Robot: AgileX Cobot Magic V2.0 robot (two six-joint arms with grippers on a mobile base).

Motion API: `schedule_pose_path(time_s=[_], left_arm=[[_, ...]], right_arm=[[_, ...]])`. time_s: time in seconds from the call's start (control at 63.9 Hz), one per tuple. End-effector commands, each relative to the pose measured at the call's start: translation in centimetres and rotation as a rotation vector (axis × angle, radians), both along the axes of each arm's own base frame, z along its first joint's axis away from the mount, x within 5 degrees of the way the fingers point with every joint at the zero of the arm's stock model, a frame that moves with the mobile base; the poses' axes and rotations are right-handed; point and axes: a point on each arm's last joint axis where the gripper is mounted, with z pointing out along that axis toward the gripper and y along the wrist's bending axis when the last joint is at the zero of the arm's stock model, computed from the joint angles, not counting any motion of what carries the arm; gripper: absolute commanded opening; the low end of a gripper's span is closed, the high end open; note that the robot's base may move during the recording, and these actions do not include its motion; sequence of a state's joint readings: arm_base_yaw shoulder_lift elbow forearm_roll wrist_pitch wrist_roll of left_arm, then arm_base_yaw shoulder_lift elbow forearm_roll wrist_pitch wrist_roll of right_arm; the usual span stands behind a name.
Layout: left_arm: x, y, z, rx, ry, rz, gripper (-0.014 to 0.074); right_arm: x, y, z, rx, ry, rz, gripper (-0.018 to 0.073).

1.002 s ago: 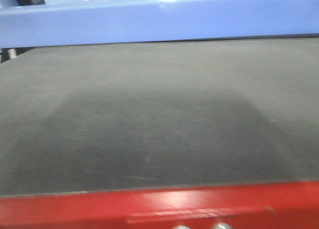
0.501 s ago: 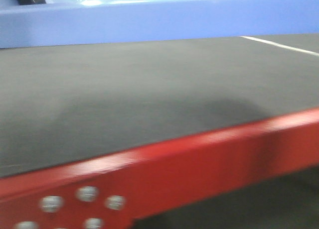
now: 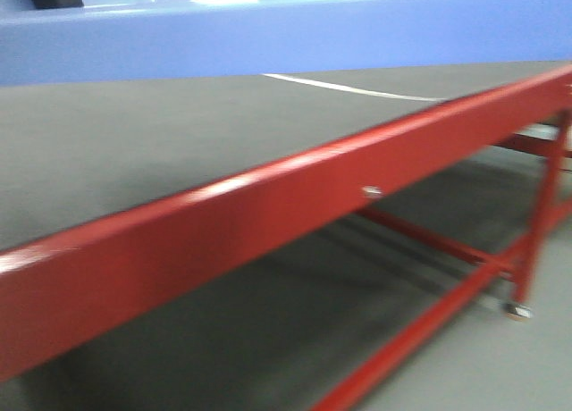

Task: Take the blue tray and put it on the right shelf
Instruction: 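Carry the tray in both grippers while driving to the shelving rack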

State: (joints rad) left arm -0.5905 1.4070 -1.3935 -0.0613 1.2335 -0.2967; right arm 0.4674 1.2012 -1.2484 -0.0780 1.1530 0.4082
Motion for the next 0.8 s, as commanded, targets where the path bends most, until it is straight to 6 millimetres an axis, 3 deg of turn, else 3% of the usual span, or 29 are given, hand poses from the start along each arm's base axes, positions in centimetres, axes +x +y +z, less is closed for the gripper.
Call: schedule_pose_path(time_s=[0.0, 0.783], left_arm=[[-1.04, -0.39, 1.62, -0.059, -0.042, -0.058, -0.0048], [-1.04, -0.39, 1.62, -0.059, -0.042, -0.058, -0.0048]], right_arm=[[-0.1, 0.36, 2.06, 0.071, -0.135, 0.04, 0.0057], [-0.1, 0.36, 2.06, 0.071, -0.135, 0.04, 0.0057]])
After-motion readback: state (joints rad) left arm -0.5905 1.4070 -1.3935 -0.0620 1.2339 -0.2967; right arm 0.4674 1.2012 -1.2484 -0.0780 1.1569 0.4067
